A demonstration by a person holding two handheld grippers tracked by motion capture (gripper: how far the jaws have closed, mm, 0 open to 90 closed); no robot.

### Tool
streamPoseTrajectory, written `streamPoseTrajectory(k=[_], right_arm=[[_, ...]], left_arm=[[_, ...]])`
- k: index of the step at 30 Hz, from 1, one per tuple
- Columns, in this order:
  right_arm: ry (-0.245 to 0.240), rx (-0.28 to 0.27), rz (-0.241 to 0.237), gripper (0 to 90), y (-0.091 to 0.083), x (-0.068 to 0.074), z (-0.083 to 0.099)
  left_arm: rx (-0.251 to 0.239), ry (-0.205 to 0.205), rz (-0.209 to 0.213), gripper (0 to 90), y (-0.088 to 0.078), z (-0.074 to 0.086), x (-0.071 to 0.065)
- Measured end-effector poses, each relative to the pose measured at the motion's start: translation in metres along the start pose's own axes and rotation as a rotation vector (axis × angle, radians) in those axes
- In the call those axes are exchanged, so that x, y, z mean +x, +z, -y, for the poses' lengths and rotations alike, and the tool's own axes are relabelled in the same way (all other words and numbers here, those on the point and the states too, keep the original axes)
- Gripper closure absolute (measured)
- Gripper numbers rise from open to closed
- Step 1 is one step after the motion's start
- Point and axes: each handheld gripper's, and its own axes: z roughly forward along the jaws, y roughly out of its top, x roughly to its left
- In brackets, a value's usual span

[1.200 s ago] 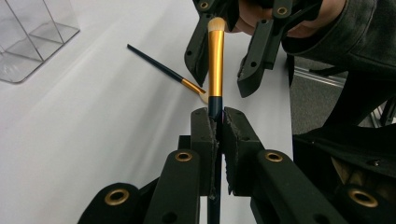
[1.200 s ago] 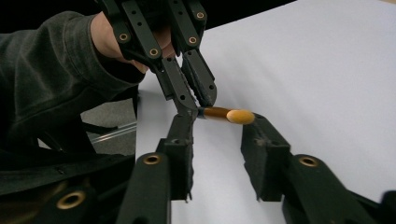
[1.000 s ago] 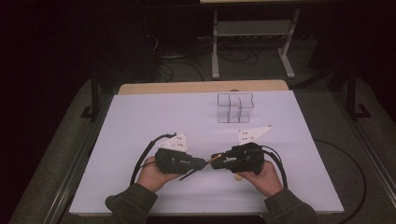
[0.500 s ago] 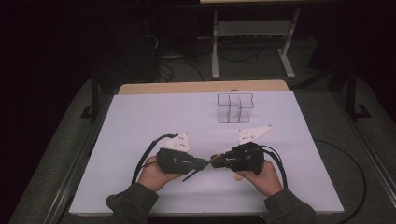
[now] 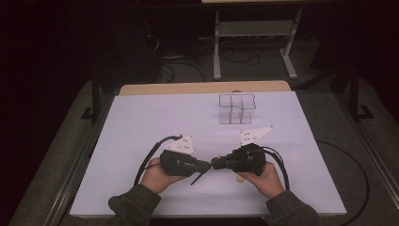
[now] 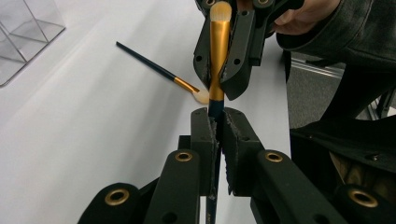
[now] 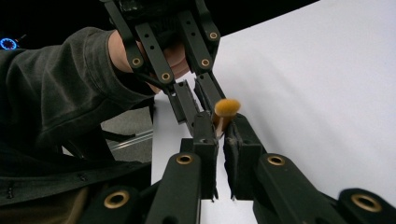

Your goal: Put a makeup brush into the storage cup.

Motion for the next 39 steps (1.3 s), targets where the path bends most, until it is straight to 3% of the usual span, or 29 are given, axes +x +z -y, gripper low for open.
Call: streamPoseTrajectory(k=[7, 13, 18, 25, 39], right_arm=[[-0.014, 0.025, 0.004, 83.4, 0.001, 0.002, -0.002], [-0.037, 0.062, 0.028, 83.5, -0.003, 0.004, -0.01], [-0.051, 0.106, 0.064, 83.4, -0.011, 0.004, -0.019], [-0.061, 0.136, 0.091, 83.5, -0.018, 0.001, -0.028], [-0.056, 0.178, 0.129, 83.5, -0.027, -0.008, -0.043]], left_arm=[[0.001, 0.007, -0.002, 82.2, 0.001, 0.001, -0.001], [-0.011, -0.007, -0.036, 78.9, -0.007, 0.005, -0.001], [-0.047, -0.035, -0.087, 75.8, -0.022, 0.013, 0.0], [-0.054, -0.039, -0.125, 73.1, -0.036, 0.022, 0.0], [-0.063, -0.073, -0.154, 67.8, -0.047, 0.047, -0.001]])
